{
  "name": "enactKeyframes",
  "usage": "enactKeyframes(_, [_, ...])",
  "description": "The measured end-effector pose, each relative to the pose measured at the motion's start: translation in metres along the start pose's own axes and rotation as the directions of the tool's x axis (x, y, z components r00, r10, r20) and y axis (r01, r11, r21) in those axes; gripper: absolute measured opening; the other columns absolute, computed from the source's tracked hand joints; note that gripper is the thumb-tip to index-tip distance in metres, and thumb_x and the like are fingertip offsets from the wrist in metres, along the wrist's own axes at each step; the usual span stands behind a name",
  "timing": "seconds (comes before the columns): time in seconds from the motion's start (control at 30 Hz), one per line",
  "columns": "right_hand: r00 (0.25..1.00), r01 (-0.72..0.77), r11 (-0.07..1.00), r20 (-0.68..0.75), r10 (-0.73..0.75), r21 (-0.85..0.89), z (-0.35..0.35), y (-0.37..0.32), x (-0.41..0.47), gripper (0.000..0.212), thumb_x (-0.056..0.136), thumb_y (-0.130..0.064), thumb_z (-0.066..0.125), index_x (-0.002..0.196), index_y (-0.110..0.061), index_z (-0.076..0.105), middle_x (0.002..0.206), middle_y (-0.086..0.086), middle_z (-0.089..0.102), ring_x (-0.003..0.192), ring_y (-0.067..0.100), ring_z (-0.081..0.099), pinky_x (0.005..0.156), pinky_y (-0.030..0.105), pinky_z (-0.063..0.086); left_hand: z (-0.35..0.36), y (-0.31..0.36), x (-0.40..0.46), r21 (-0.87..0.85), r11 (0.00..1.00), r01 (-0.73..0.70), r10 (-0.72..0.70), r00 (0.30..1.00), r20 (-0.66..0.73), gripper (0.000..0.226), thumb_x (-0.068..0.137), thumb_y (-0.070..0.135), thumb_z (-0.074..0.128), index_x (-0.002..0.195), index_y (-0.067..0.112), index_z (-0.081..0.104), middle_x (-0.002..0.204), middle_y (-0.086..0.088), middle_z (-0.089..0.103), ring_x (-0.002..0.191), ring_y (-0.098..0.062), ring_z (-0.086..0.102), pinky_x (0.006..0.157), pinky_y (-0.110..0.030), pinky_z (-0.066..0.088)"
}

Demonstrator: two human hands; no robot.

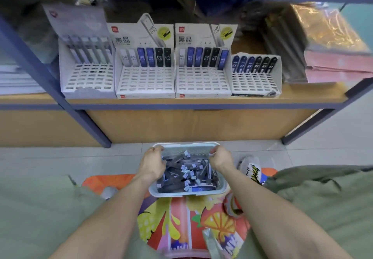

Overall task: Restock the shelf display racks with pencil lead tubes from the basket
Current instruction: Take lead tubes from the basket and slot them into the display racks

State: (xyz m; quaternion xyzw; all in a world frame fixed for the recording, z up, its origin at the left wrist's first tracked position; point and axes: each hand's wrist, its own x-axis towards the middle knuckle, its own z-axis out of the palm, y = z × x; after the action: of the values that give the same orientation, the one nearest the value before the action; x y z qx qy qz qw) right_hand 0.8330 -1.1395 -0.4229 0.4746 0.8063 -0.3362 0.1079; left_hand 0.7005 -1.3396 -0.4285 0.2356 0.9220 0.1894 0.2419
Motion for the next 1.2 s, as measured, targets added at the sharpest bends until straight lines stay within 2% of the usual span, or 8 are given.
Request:
enactKeyframes(0.13, [0.991,-0.042,0.993,0.120,0.055,-0.109,0.027,0.005,0.015,0.023,0.100,-0.018,0.058,0.118,-0.006,0.063,0.120,0.015,0.069,0.113,0.032,0.064,0.095,0.037,0.055,0.020,0.012,0.008,-0.021,0.998,0.057,-0.054,0.990,0.129,0.043,0.100,0.017,0.058,0.141,0.011,0.048,0.123,-0.015,0.067,0.114,-0.032,0.063,0.097,-0.038,0.050])
enactKeyframes(0.37, [0.993,-0.100,0.957,0.032,0.113,-0.273,0.072,0.014,0.027,0.047,0.100,-0.008,0.050,0.143,0.004,0.038,0.123,0.017,0.067,0.113,0.032,0.066,0.081,0.033,0.051,0.065,-0.008,0.010,0.160,0.972,0.174,-0.198,0.968,0.153,0.056,0.100,0.016,0.057,0.146,0.001,0.030,0.124,-0.022,0.061,0.115,-0.037,0.062,0.092,-0.039,0.049])
enactKeyframes(0.5, [0.999,-0.033,0.964,-0.015,0.030,-0.266,0.074,0.019,0.024,0.035,0.099,-0.005,0.052,0.131,0.002,0.042,0.120,0.020,0.066,0.109,0.035,0.066,0.083,0.036,0.050,0.076,-0.005,0.017,0.137,0.966,0.220,-0.243,0.954,0.178,0.047,0.098,0.012,0.056,0.139,0.003,0.035,0.126,-0.023,0.061,0.116,-0.038,0.062,0.092,-0.041,0.049])
enactKeyframes(0.73, [0.995,-0.063,0.997,0.070,0.066,-0.046,0.080,0.031,0.018,0.043,0.091,-0.016,0.072,0.129,-0.009,0.053,0.113,0.011,0.071,0.104,0.031,0.067,0.085,0.033,0.054,0.091,-0.007,0.012,0.099,0.977,0.189,-0.196,0.979,0.065,0.044,0.091,0.007,0.065,0.128,0.002,0.041,0.118,-0.020,0.063,0.112,-0.035,0.061,0.090,-0.039,0.051])
enactKeyframes(0.9, [0.989,-0.136,0.980,0.082,0.126,0.143,0.076,0.036,0.019,0.037,0.093,-0.014,0.070,0.127,-0.014,0.057,0.099,0.002,0.067,0.081,0.021,0.064,0.070,0.030,0.052,0.094,-0.010,0.018,0.025,0.973,0.228,-0.229,0.970,0.079,0.030,0.096,0.014,0.064,0.125,0.009,0.058,0.126,-0.016,0.062,0.116,-0.032,0.060,0.096,-0.038,0.050])
enactKeyframes(1.0, [0.983,-0.169,0.966,0.101,0.152,0.194,0.076,0.035,0.022,0.044,0.088,-0.019,0.078,0.126,-0.012,0.056,0.101,0.004,0.068,0.091,0.025,0.067,0.086,0.040,0.056,0.095,-0.009,0.015,-0.019,0.977,0.210,-0.208,0.974,0.092,0.033,0.095,0.017,0.066,0.127,0.014,0.059,0.127,-0.011,0.065,0.115,-0.030,0.063,0.095,-0.037,0.052])
enactKeyframes(1.13, [0.972,-0.231,0.927,0.104,0.209,0.294,0.079,0.034,0.022,0.060,0.079,-0.013,0.085,0.131,-0.008,0.053,0.103,0.006,0.070,0.091,0.024,0.067,0.073,0.031,0.053,0.094,-0.009,0.011,-0.107,0.974,0.199,-0.184,0.974,0.135,0.034,0.092,0.020,0.071,0.125,0.019,0.063,0.125,-0.003,0.068,0.114,-0.024,0.064,0.099,-0.033,0.051])
enactKeyframes(1.2, [0.966,-0.259,0.899,0.116,0.232,0.353,0.080,0.033,0.022,0.061,0.081,-0.012,0.085,0.133,-0.007,0.054,0.105,0.007,0.069,0.096,0.025,0.067,0.084,0.037,0.056,0.094,-0.009,0.010,-0.143,0.973,0.180,-0.161,0.978,0.135,0.032,0.092,0.022,0.071,0.124,0.020,0.065,0.124,0.000,0.065,0.113,-0.023,0.063,0.100,-0.034,0.051])
